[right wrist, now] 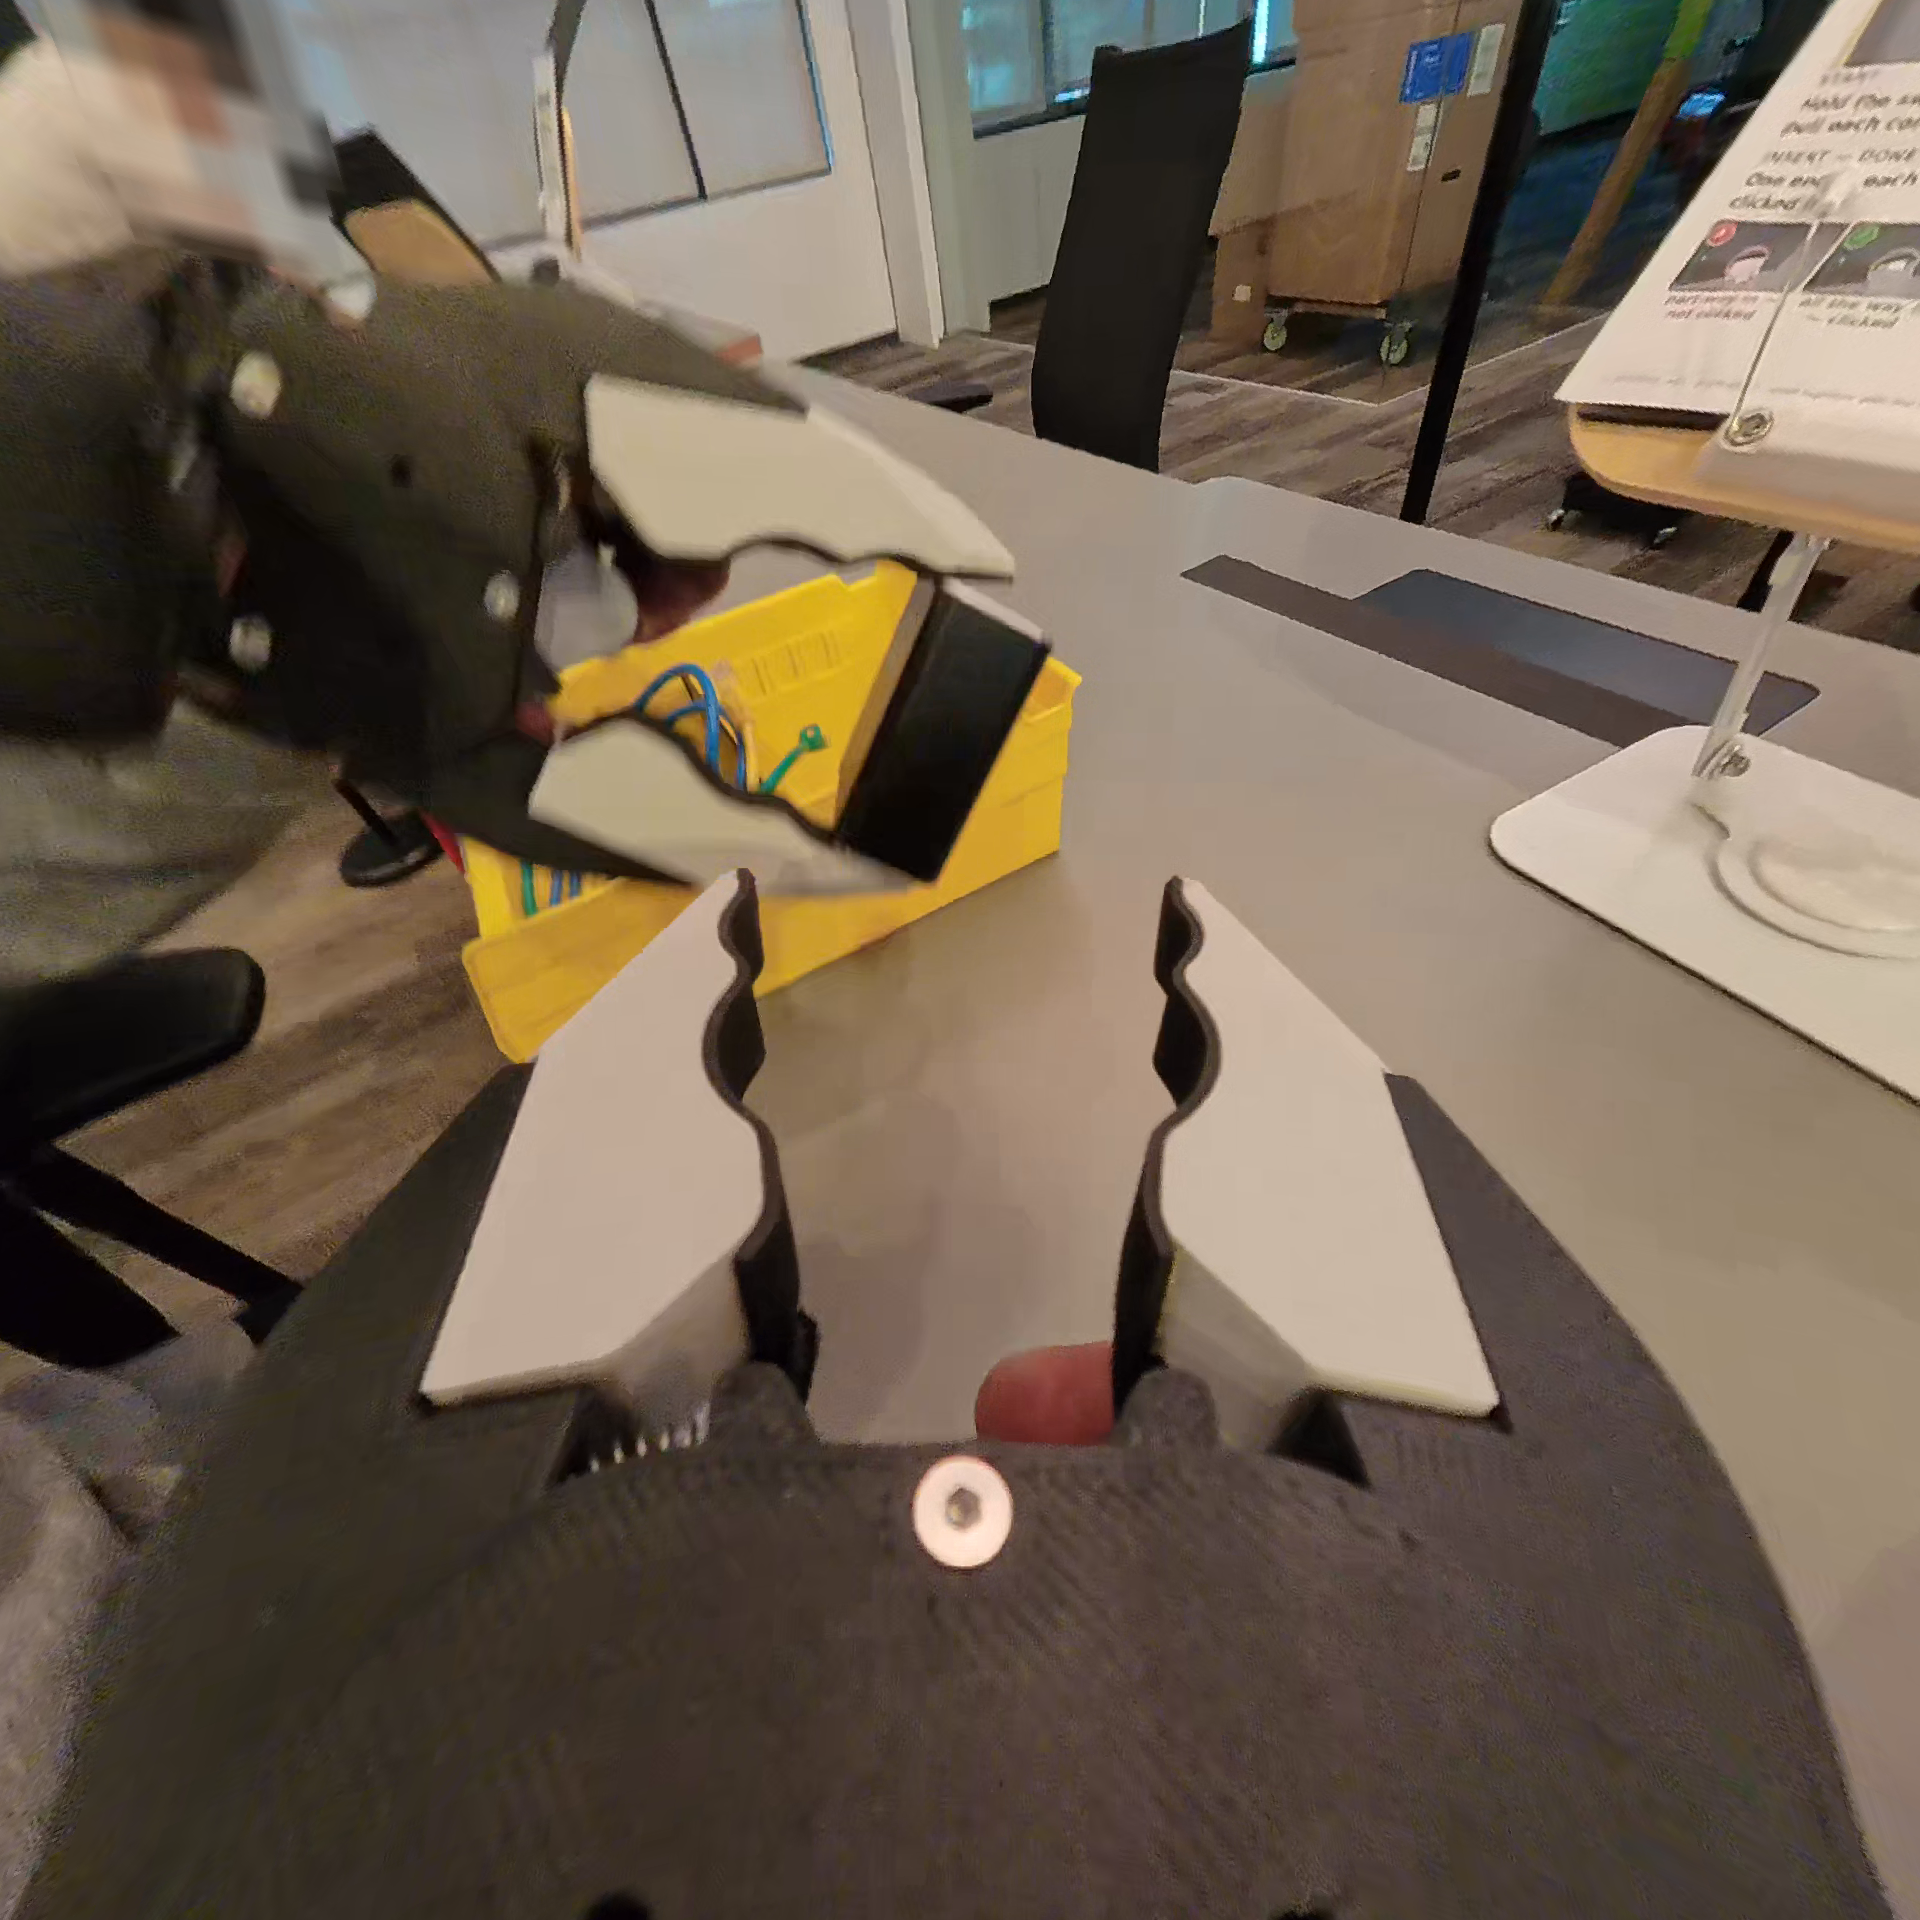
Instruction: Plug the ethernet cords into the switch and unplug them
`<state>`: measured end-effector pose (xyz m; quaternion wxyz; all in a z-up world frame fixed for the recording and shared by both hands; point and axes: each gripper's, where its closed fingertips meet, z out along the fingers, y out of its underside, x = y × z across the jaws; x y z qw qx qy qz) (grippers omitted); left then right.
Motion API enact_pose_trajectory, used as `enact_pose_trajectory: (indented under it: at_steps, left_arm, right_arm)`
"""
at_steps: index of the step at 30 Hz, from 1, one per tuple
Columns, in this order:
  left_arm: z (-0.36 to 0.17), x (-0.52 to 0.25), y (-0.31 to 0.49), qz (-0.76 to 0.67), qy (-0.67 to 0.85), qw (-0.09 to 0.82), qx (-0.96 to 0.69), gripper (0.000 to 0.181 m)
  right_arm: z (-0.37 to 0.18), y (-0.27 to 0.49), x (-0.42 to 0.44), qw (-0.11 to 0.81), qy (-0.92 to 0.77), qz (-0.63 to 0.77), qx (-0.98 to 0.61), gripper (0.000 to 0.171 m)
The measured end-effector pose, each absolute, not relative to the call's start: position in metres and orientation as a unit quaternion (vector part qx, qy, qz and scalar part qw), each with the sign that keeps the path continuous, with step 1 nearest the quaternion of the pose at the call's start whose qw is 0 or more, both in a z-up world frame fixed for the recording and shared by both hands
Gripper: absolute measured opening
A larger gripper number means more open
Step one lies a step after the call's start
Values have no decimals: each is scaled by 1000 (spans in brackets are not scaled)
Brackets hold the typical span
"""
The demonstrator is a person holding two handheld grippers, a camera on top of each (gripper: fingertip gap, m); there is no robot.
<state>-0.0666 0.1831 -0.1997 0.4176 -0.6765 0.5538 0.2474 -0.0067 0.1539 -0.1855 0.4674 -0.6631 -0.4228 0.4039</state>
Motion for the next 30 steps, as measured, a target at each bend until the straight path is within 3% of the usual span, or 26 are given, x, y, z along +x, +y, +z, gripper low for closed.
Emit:
enact_pose_trajectory:
  at_steps: [8, 11, 13, 17, 23, 30]
  left_arm:
    - [-218, 10, 172, 321, 607, 458, -564, 73]
    - [-219, 25, 170, 368, 615, 469, -516, 73]
    - [-222, 27, 172, 375, 611, 472, -513, 73]
    - [-224, 30, 171, 329, 604, 490, -536, 72]
    - [-197, 17, 162, 188, 523, 541, -632, 95]
    - [-192, -17, 163, 127, 462, 559, -677, 96]
  right_arm:
    - [-211, 158, -12, 436, -386, 431, -689, 70]
    - [-227, 162, -11, 444, -380, 412, -699, 35]
    - [-230, 163, -10, 440, -375, 422, -698, 33]
    - [-229, 167, -4, 448, -374, 422, -694, 33]
    - [-214, 178, 13, 467, -364, 448, -670, 32]
    - [-223, 176, 21, 561, -535, 205, -597, 33]
